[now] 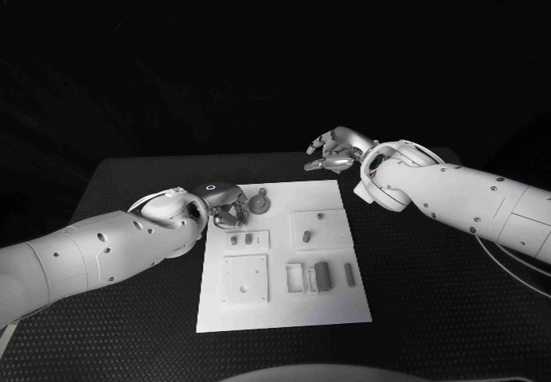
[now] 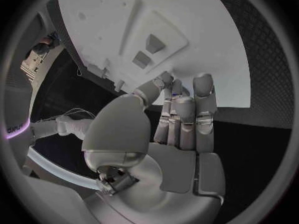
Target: Assemble the parts on the task board
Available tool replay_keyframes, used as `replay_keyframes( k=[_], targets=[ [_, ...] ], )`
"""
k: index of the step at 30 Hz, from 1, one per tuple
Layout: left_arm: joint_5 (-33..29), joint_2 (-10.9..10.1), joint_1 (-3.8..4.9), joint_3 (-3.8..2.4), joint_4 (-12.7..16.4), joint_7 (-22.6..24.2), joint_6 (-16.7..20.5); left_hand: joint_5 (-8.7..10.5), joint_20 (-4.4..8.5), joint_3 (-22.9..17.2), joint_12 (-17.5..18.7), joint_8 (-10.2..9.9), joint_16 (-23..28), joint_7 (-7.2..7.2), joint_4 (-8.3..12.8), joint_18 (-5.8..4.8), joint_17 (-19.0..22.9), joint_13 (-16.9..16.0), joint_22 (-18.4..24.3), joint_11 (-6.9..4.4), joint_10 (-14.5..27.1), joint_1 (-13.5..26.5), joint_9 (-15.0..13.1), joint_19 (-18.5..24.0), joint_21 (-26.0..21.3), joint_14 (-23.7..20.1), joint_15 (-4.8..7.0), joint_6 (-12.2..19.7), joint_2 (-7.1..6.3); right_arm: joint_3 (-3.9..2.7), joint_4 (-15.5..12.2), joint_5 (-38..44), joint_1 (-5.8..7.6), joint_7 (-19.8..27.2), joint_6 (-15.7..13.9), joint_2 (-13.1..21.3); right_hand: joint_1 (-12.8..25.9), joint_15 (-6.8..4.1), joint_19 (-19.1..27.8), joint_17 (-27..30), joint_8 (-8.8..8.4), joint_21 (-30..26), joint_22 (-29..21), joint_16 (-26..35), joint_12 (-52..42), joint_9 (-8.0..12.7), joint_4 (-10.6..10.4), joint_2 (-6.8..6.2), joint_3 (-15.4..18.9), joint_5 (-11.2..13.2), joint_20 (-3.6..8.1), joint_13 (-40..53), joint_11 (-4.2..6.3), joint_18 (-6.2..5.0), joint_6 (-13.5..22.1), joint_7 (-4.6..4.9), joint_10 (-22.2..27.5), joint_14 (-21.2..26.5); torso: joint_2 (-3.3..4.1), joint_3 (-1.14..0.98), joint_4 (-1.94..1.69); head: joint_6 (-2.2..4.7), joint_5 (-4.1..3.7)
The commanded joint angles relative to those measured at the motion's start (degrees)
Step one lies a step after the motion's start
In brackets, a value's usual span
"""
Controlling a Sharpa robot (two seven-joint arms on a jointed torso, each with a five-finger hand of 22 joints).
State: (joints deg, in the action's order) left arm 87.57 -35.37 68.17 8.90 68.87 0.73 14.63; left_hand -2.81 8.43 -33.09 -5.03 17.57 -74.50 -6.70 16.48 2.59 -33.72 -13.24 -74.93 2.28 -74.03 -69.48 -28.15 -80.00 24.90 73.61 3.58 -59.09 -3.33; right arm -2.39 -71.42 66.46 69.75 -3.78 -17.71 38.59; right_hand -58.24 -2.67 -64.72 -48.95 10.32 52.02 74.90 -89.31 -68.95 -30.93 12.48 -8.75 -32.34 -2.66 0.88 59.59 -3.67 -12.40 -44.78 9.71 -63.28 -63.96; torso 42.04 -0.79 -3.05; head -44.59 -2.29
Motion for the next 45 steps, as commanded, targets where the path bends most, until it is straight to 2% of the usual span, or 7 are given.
replay_keyframes(
  k=[1, 36, 45],
  targets=[
    [0.54, 0.22, 0.04, 0.03, -0.01, 0.05, -1.06, -0.33, 0.45, -0.30, 0.12, 0.28, 0.33, -0.05, 0.02, 5.45, 0.08, -0.07, -0.87, 0.33, -0.65, 0.05, -0.07, 0.09, -0.27, -0.09, 0.30, -0.42, 0.53, -0.03, -0.03, 0.13, -0.03, 0.44, 0.60, 0.01, 0.04, 0.12, 0.03, 0.05, 0.36, -0.32, 0.97, 0.04, -0.39, 0.09, -0.11, 0.40, 0.31, -0.17, 0.20, -0.06, 0.04, -2.60, -0.06, 0.48, 0.54, 0.28, 0.03, 0.04, 0.00, -0.06, -0.08],
    [1.79, 0.48, 0.03, 0.24, -0.58, -0.61, -3.06, -0.29, 0.54, -0.25, 0.19, 0.31, 0.35, -0.02, 0.04, 5.31, 0.13, -0.15, -0.89, 0.28, -0.82, 0.17, -0.10, 0.14, -0.38, -0.12, 0.35, -0.47, 0.48, -0.03, -0.04, 0.13, -0.05, 0.48, 0.65, 0.07, 0.03, 0.13, 0.04, 0.06, 0.37, -0.33, 0.97, 0.04, -0.41, 0.10, -0.09, 0.42, 0.31, -0.17, 0.20, -0.09, 0.04, -2.60, -0.05, 0.49, 0.56, 0.29, -0.02, 0.07, -0.06, -0.34, -0.25],
    [1.78, 0.75, 0.03, 0.26, -0.32, -0.41, -3.10, -0.29, 0.56, -0.24, 0.20, 0.33, 0.35, -0.01, 0.02, 5.28, 0.14, -0.18, -0.89, 0.27, -0.86, 0.20, -0.12, 0.14, -0.40, -0.13, 0.36, -0.49, 0.51, -0.03, 0.00, 0.13, -0.06, 0.48, 0.65, 0.08, 0.04, 0.13, 0.04, 0.07, 0.38, -0.33, 0.97, 0.04, -0.42, 0.10, -0.10, 0.43, 0.32, -0.17, 0.20, -0.10, 0.03, -2.60, -0.05, 0.49, 0.56, 0.29, 0.02, 0.00, 0.02, -0.35, -0.31]
  ],
)
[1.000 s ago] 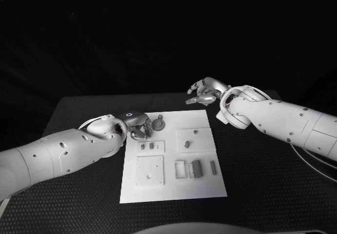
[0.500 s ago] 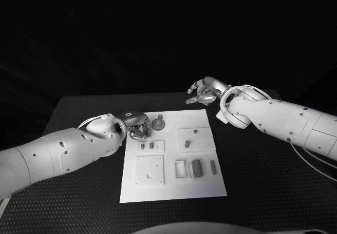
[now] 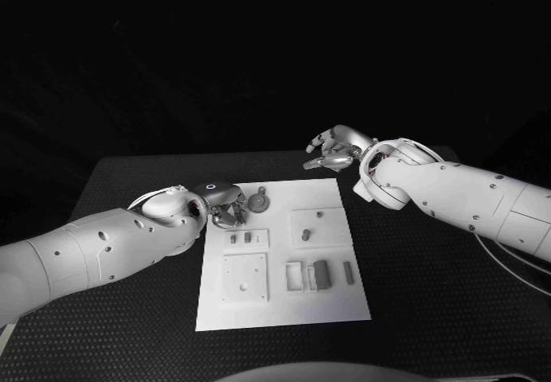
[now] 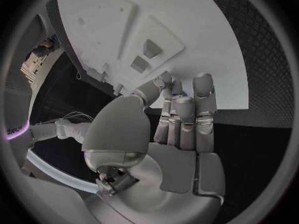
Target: Assemble the parts on the task board
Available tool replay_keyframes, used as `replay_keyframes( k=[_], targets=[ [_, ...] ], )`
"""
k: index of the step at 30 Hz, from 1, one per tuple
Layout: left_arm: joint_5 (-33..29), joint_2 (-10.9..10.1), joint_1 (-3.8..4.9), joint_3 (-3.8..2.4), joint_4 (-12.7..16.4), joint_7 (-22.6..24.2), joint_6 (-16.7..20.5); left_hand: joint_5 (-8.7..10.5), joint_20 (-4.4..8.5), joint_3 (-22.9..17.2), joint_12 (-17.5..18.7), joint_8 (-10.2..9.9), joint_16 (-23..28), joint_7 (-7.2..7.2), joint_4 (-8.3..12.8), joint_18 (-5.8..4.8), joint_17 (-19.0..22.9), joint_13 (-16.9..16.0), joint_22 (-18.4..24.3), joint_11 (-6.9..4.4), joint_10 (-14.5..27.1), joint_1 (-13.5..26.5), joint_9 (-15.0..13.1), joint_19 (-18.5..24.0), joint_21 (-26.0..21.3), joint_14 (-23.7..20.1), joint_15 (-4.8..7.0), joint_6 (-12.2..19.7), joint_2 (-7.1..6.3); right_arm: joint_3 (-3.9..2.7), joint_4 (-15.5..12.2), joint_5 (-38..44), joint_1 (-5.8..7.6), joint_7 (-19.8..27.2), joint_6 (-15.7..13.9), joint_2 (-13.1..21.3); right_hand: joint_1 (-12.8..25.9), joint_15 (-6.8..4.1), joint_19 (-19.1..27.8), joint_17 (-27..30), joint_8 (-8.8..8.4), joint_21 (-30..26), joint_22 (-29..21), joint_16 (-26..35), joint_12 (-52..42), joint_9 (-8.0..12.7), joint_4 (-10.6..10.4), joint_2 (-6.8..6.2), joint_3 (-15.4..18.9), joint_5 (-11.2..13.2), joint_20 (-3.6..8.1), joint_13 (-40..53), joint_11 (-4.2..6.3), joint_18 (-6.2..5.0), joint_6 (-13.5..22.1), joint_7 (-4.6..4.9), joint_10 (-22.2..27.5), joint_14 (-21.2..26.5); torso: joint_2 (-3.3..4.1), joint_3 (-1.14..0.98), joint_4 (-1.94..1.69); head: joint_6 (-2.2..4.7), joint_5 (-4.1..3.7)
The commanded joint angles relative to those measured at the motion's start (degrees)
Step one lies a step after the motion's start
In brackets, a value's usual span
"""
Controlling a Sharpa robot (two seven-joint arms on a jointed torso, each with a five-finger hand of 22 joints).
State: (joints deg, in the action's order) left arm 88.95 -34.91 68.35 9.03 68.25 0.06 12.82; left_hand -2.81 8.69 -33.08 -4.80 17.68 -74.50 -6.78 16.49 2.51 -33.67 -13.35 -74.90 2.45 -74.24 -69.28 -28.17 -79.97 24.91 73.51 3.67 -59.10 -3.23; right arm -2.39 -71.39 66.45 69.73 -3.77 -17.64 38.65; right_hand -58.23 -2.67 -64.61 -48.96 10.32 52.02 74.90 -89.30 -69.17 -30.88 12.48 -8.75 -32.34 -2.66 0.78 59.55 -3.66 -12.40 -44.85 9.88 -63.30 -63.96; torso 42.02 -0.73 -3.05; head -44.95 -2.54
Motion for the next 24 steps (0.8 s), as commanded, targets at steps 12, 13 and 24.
replay_keyframes(
  k=[12, 13, 24],
  targets=[
    [0.29, 0.38, -0.15, 0.15, 0.33, 0.45, -1.53, -0.29, 0.37, -0.21, -0.07, 0.32, 0.36, 0.13, 0.01, 5.29, 0.12, -0.16, -0.92, 0.02, -0.90, 0.07, -0.17, 0.11, -0.45, -0.04, 0.35, -0.64, 0.44, -0.03, -0.06, 0.13, -0.04, 0.45, 0.64, 0.06, 0.04, 0.13, -0.07, 0.08, 0.38, -0.33, 0.97, 0.03, -0.21, 0.06, -0.08, 0.44, 0.32, -0.17, 0.31, -0.07, 0.02, -2.60, 0.02, 0.32, 0.58, 0.30, 0.03, -0.07, 0.01, -0.04, -0.13],
    [0.29, 0.37, -0.15, 0.15, 0.40, 0.48, -1.73, -0.28, 0.38, -0.20, -0.07, 0.33, 0.36, 0.13, 0.01, 5.29, 0.12, -0.17, -0.92, 0.02, -0.91, 0.08, -0.17, 0.11, -0.45, -0.04, 0.35, -0.64, 0.43, -0.03, -0.05, 0.13, -0.04, 0.45, 0.67, 0.06, 0.04, 0.13, -0.07, 0.08, 0.38, -0.33, 0.97, 0.03, -0.21, 0.06, -0.08, 0.44, 0.32, -0.17, 0.31, -0.07, 0.02, -2.60, 0.02, 0.32, 0.58, 0.30, 0.02, -0.06, 0.02, -0.06, -0.15],
    [0.29, 0.30, -0.15, 0.39, 0.75, 0.35, -3.32, -0.26, 0.41, -0.11, -0.03, 0.34, 0.37, 0.14, 0.02, 5.24, 0.14, -0.20, -0.92, 0.00, -0.93, 0.19, -0.19, 0.12, -0.49, -0.05, 0.38, -0.65, 0.32, -0.03, -0.06, 0.13, -0.05, 0.44, 0.72, 0.10, 0.05, 0.13, -0.07, 0.08, 0.38, -0.34, 0.97, 0.03, -0.22, 0.06, -0.08, 0.43, 0.33, -0.17, 0.31, -0.08, 0.02, -2.60, 0.02, 0.32, 0.59, 0.30, 0.00, -0.05, -0.02, -0.15, -0.21]
  ],
)
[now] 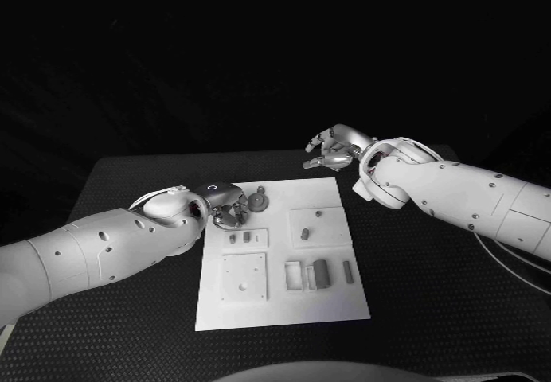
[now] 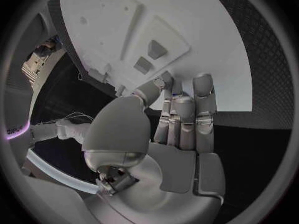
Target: Assemble the parts on the task board
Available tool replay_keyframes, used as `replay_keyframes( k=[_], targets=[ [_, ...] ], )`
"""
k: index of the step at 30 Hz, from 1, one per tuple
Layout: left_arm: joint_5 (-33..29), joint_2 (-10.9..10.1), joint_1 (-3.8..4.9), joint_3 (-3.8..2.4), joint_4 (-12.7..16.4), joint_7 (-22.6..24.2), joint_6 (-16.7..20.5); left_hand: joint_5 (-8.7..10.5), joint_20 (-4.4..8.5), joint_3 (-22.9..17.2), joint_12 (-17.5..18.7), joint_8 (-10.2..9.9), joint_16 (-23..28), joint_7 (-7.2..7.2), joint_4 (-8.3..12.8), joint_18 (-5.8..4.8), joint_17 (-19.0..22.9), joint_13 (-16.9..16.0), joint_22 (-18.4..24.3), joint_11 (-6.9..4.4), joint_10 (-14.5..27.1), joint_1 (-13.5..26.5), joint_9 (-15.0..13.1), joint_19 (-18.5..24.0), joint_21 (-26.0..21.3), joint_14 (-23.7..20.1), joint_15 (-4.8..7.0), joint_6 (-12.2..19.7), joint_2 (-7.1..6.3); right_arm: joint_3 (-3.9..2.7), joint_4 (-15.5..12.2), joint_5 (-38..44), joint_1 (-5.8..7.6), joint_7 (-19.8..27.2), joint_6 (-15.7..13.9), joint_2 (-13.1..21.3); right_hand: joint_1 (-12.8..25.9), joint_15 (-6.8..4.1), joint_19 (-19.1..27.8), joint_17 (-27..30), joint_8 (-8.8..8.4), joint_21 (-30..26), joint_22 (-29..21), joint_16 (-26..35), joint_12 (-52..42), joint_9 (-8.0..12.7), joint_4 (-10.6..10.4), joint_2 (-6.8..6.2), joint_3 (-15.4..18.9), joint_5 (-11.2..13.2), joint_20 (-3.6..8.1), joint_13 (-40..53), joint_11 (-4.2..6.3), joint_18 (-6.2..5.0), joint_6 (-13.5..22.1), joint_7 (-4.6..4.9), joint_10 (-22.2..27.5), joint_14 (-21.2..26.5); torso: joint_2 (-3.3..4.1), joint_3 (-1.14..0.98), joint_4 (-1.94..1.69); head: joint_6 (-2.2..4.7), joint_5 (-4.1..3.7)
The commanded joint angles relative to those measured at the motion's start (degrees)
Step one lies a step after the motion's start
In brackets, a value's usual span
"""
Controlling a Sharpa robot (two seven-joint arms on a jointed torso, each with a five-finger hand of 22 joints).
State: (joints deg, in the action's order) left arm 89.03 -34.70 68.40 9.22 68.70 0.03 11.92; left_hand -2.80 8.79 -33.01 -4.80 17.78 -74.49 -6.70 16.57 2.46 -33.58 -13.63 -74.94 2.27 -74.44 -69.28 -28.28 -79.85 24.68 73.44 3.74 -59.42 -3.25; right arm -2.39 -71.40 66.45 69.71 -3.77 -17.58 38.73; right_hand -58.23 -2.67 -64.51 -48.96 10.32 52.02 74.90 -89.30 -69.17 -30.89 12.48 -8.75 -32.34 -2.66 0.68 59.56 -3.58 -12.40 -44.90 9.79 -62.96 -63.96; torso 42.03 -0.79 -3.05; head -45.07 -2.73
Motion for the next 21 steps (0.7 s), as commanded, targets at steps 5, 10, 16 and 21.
replay_keyframes(
  k=[5, 10, 16, 21],
  targets=[
    [0.21, 0.04, -0.19, 0.23, 0.15, 0.40, -2.33, -0.26, 0.31, -0.14, 0.01, 0.22, 0.37, 0.06, -0.05, 5.27, 0.06, 0.08, -0.89, 0.18, -0.70, 0.22, -0.07, 0.02, -0.29, 0.01, 0.30, -0.31, 0.29, -0.03, -0.01, 0.13, -0.04, 0.42, 0.72, 0.00, 0.05, 0.13, -0.17, 0.09, 0.38, -0.34, 0.97, 0.03, -0.23, 0.08, -0.08, 0.44, 0.33, -0.17, 0.41, -0.09, -0.06, -2.60, 0.07, 0.40, 0.25, 0.30, 0.01, 0.05, -0.02, -0.02, 0.00],
    [0.21, 0.11, -0.19, 0.24, 0.15, 0.38, -2.43, -0.26, 0.33, -0.14, 0.04, 0.21, 0.37, 0.06, -0.04, 5.25, 0.06, 0.08, -0.89, 0.19, -0.68, 0.22, -0.07, 0.03, -0.31, 0.00, 0.30, -0.29, 0.29, -0.03, 0.00, 0.13, -0.04, 0.44, 0.73, -0.02, 0.04, 0.13, -0.17, 0.09, 0.39, -0.34, 0.97, 0.03, -0.23, 0.08, -0.08, 0.44, 0.33, -0.17, 0.41, -0.10, -0.06, -2.60, 0.08, 0.40, 0.25, 0.30, 0.01, 0.05, -0.01, -0.10, -0.01],
    [0.29, 0.20, -0.19, 0.25, -0.15, -0.10, -3.05, -0.24, 0.36, -0.04, 0.26, 0.08, 0.38, -0.02, -0.06, 5.15, 0.07, 0.09, -0.90, 0.28, -0.44, 0.35, -0.03, 0.11, -0.40, -0.08, 0.22, -0.04, 0.16, -0.03, 0.01, 0.13, -0.05, 0.44, 0.71, -0.03, 0.05, 0.13, -0.16, 0.09, 0.39, -0.34, 0.97, 0.03, -0.23, 0.08, -0.08, 0.44, 0.33, -0.17, 0.41, -0.11, -0.06, -2.60, 0.08, 0.40, 0.26, 0.30, 0.00, 0.05, -0.02, -0.07, -0.01],
    [0.43, 0.53, -0.19, 0.30, -0.67, -0.34, -3.31, -0.22, 0.39, 0.00, 0.48, -0.08, 0.37, -0.10, -0.05, 5.06, 0.06, 0.12, -0.91, 0.40, -0.18, 0.40, 0.03, 0.22, -0.50, -0.19, 0.10, 0.24, 0.07, -0.03, 0.00, 0.13, -0.05, 0.45, 0.74, -0.04, 0.05, 0.13, -0.16, 0.10, 0.39, -0.34, 0.97, 0.03, -0.24, 0.08, -0.08, 0.44, 0.34, -0.17, 0.41, -0.11, -0.06, -2.60, 0.08, 0.41, 0.26, 0.30, 0.01, 0.05, -0.01, -0.11, -0.03]
  ],
)
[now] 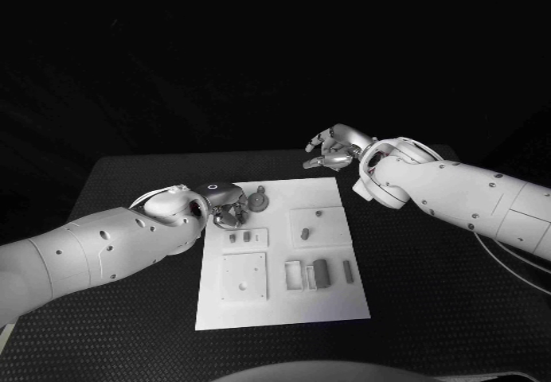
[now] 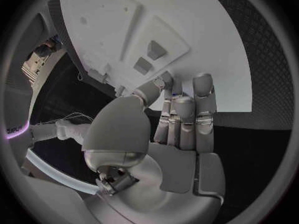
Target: Assemble the parts on the task board
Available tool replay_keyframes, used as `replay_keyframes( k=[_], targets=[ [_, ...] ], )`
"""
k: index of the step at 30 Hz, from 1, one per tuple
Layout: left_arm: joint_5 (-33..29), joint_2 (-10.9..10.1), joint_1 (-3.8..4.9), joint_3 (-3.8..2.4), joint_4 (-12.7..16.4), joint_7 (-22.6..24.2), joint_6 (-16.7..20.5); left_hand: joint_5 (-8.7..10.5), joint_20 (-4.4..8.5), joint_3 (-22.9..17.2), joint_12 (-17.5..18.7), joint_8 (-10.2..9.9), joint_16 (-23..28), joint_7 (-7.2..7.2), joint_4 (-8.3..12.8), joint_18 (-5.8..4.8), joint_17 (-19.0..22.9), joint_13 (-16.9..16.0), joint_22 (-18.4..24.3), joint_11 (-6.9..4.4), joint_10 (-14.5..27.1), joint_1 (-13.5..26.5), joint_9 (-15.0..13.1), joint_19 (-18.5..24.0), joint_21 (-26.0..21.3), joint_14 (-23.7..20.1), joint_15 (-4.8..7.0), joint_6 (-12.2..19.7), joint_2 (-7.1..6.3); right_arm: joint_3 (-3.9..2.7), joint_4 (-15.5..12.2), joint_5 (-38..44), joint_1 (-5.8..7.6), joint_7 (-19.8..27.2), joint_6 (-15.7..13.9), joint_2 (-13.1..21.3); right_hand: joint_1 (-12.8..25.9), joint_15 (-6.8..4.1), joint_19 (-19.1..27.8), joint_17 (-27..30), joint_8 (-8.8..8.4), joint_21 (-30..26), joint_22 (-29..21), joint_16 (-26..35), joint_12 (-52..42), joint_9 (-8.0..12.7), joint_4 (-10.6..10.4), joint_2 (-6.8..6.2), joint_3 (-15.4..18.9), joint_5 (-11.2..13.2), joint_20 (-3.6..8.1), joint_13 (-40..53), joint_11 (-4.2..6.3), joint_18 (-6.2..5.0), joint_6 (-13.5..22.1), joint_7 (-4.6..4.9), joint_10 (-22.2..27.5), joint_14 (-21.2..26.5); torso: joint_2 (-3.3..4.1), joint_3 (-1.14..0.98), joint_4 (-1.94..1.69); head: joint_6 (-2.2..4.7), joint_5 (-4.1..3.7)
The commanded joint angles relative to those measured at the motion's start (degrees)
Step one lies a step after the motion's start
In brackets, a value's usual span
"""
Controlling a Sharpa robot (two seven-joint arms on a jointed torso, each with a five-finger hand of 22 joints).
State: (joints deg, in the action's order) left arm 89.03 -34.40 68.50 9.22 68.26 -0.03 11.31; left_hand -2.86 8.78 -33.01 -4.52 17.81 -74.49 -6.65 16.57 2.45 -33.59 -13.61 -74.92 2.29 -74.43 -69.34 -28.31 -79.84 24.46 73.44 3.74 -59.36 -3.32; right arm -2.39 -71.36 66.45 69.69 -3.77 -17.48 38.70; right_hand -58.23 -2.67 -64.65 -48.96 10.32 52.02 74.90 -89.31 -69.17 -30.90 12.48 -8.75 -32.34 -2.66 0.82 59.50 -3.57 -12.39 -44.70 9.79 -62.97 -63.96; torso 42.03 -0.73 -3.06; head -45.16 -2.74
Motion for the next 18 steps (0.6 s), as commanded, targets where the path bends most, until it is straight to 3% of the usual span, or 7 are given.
replay_keyframes(
  k=[1, 7, 18],
  targets=[
    [0.55, 0.31, -0.29, 0.34, -0.37, -0.28, -2.78, -0.15, 0.41, 0.01, 0.25, -0.14, 0.37, -0.17, -0.05, 5.05, 0.06, 0.10, -0.93, 0.40, -0.14, 0.46, 0.07, 0.24, -0.30, -0.22, 0.08, 0.23, 0.13, -0.03, -0.03, 0.13, -0.03, 0.45, 0.63, -0.02, 0.05, 0.13, -0.02, 0.10, 0.39, -0.34, 0.97, 0.03, -0.24, 0.08, -0.08, 0.44, 0.34, -0.17, 0.26, -0.06, -0.07, -2.61, -0.12, 0.41, 0.27, 0.30, 0.01, -0.01, 0.00, -0.02, -0.02],
    [0.55, 0.43, -0.29, 0.87, -0.64, -0.22, -2.84, -0.14, 0.42, 0.05, 0.36, -0.22, 0.36, -0.23, -0.05, 5.00, 0.06, 0.11, -0.95, 0.47, 0.00, 0.48, 0.10, 0.29, -0.35, -0.29, 0.01, 0.38, 0.03, -0.03, 0.00, 0.13, -0.04, 0.43, 0.65, -0.03, 0.05, 0.13, -0.02, 0.10, 0.39, -0.34, 0.97, 0.03, -0.24, 0.09, -0.07, 0.44, 0.34, -0.17, 0.26, -0.06, -0.07, -2.61, -0.12, 0.41, 0.27, 0.30, 0.04, -0.02, 0.04, -0.04, 0.00],
    [0.21, 0.38, -0.29, 0.96, -0.70, 0.30, -1.00, -0.13, 0.35, 0.17, 0.68, -1.24, 0.19, -0.98, -0.01, 4.99, 0.02, 0.17, -0.99, 0.79, 0.90, 0.19, 0.57, 0.27, -0.51, -0.30, -0.29, 2.22, -0.80, -0.03, -0.03, 0.13, -0.04, 0.44, 0.64, -0.03, 0.05, 0.13, -0.02, 0.10, 0.39, -0.34, 0.97, 0.03, -0.25, 0.09, -0.07, 0.45, 0.34, -0.17, 0.26, -0.07, -0.07, -2.61, -0.11, 0.41, 0.28, 0.31, -0.01, -0.06, -0.01, 0.02, -0.05]
  ],
)
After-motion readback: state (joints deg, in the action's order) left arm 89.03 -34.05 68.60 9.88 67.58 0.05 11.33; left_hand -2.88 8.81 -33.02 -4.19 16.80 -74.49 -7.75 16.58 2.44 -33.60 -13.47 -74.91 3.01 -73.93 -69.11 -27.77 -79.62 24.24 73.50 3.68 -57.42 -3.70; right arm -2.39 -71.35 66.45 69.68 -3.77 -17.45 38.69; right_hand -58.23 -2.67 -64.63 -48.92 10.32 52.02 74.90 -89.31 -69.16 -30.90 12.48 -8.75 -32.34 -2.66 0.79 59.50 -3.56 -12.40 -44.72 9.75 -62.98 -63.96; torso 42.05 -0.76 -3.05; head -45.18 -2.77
